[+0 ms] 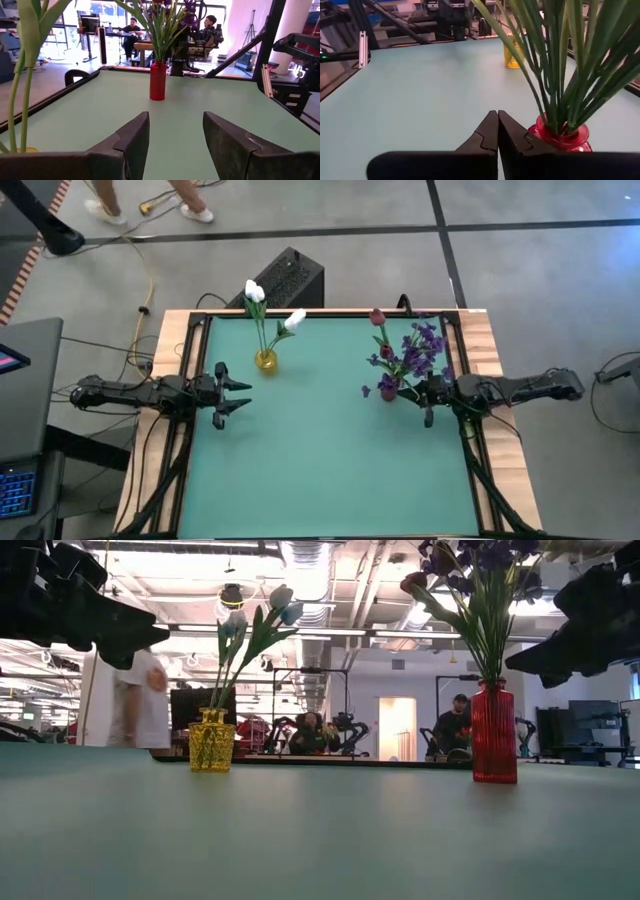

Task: Sort flowers into vase by color
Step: Return to Home Position

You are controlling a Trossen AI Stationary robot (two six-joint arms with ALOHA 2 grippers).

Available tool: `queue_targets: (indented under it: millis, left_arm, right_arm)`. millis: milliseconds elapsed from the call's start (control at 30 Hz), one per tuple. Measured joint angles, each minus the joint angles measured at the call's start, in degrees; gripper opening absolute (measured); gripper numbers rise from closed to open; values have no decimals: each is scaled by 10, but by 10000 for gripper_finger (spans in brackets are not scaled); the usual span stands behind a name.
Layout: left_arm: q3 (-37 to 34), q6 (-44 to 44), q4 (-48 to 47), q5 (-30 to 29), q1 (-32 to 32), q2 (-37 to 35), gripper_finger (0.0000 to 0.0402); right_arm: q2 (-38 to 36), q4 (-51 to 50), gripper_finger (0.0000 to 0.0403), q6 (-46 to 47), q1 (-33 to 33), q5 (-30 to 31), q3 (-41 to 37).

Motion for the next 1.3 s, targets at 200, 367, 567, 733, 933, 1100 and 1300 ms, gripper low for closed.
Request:
queue_targets:
  millis: [200, 367, 567, 733, 933, 1100, 1300]
  left_arm:
    - [0, 0, 0, 0, 0, 0, 174]
    - [0, 0, 1, 0, 0, 0, 174]
    - [0, 0, 1, -1, 0, 0, 174]
    - [0, 0, 1, -1, 0, 0, 174]
    - [0, 0, 1, -1, 0, 0, 174]
    - [0, 0, 1, -1, 0, 0, 174]
    - [0, 0, 1, -1, 0, 0, 174]
  right_arm:
    - [1, 4, 28, -19, -4, -28, -1]
    - [1, 10, 35, -21, -4, -25, -1]
    - [1, 10, 39, -21, -4, -26, -1]
    - [1, 10, 40, -21, -4, -26, 0]
    - [1, 11, 40, -21, -4, -27, 0]
    - [1, 11, 40, -20, -4, -27, 0]
    - [1, 11, 40, -20, -4, -27, 1]
